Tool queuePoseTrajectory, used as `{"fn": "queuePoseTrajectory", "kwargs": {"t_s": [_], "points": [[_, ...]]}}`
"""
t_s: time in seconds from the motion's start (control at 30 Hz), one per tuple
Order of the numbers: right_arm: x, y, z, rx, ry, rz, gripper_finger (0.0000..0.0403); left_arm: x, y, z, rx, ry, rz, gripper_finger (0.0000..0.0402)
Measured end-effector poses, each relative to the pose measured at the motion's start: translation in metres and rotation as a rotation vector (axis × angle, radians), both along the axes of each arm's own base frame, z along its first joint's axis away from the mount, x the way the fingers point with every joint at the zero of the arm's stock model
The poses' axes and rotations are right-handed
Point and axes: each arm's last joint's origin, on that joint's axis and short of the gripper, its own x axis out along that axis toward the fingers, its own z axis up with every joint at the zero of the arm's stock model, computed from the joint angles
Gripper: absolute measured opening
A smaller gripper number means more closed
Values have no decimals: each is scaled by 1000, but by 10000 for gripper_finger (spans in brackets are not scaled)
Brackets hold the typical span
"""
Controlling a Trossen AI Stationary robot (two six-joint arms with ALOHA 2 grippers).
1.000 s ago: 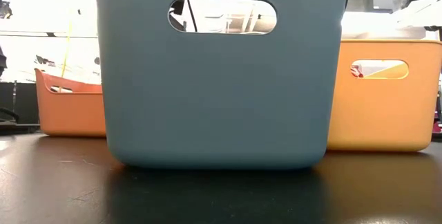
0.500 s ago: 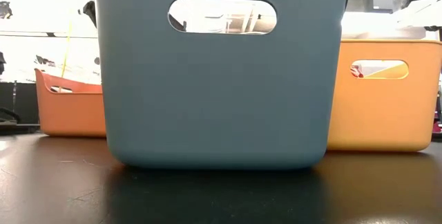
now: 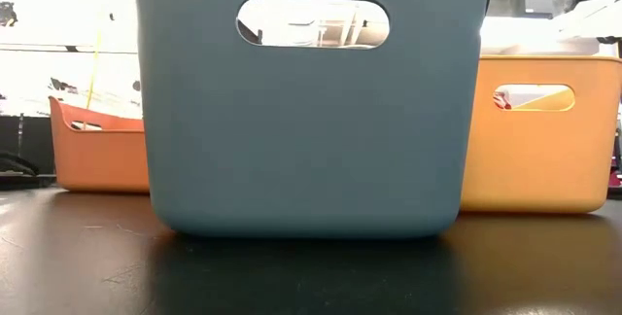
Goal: Sort soda cans
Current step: Move the blue bin to the middle left of the table
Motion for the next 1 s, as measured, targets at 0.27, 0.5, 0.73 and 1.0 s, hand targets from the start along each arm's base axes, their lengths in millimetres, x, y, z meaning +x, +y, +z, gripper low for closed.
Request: {"fn": "queuePoseTrajectory", "kwargs": {"t_s": [0.27, 0.5, 0.73, 1.0], "points": [[0, 11, -16, 62, -47, 6, 164, -1, -50, -8, 125, -93, -65, 22], [1, 13, -28, 88, -66, -8, 14, -10, -98, -23, 221, -227, -110, 3], [7, 17, -39, 134, -121, -3, 17, -24, -135, -63, 201, -270, -143, 1], [27, 12, -43, 122, -172, 52, 6, -38, -154, -104, 145, -324, -96, 1]]}}
